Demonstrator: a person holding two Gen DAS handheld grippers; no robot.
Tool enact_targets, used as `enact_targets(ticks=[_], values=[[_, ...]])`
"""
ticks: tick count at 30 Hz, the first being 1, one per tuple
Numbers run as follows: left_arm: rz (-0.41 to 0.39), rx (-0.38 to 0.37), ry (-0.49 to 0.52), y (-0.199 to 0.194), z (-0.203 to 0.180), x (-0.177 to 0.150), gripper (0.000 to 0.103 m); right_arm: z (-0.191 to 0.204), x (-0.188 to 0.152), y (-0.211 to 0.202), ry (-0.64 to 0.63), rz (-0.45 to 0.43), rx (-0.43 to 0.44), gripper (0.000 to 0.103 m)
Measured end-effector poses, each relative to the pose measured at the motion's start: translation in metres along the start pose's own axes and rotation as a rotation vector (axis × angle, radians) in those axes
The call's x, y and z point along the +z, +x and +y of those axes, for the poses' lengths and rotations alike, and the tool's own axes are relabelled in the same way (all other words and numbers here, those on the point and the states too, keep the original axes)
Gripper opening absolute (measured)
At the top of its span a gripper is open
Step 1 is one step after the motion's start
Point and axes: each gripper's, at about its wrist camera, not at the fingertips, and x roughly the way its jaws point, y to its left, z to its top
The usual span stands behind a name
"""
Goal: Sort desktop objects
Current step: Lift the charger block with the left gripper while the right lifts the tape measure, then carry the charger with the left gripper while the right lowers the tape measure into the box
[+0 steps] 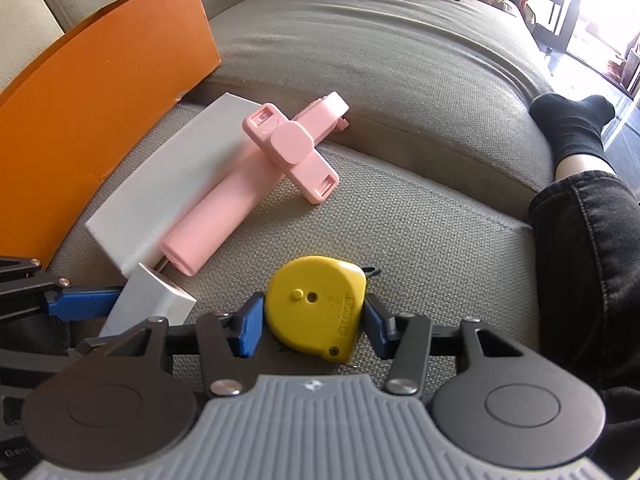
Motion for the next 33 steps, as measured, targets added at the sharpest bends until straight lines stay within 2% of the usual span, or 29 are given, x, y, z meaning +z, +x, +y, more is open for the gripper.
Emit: enact_targets(ticks=[6, 11, 16, 23, 33], values=[[-0.029, -0.028, -0.021, -0.015, 0.004, 0.000, 0.039, 0.002, -0.001, -0.014, 0.000, -0.019, 0.030, 0.054], [-0.083, -0.067, -0.040, -0.044, 0.007, 0.001, 0.039, 0.011, 0.005, -0.035, -0.029, -0.051, 0.064, 0.054], [-0.138, -0.079, -0.069, -0.076, 0.017, 0.000, 0.039, 0.029, 0.017, -0.059, -0.078, -0.091, 0.139, 0.054], [-0.228, -0.029, -0.083, -0.123, 0.039, 0.004, 0.039, 0.067, 0.041, -0.088, -0.252, -0.133, 0.250, 0.054], [-0.290, 0.063, -0.081, -0.175, 0.079, 0.016, 0.039, 0.125, 0.087, -0.118, -0.515, -0.181, 0.323, 0.054]])
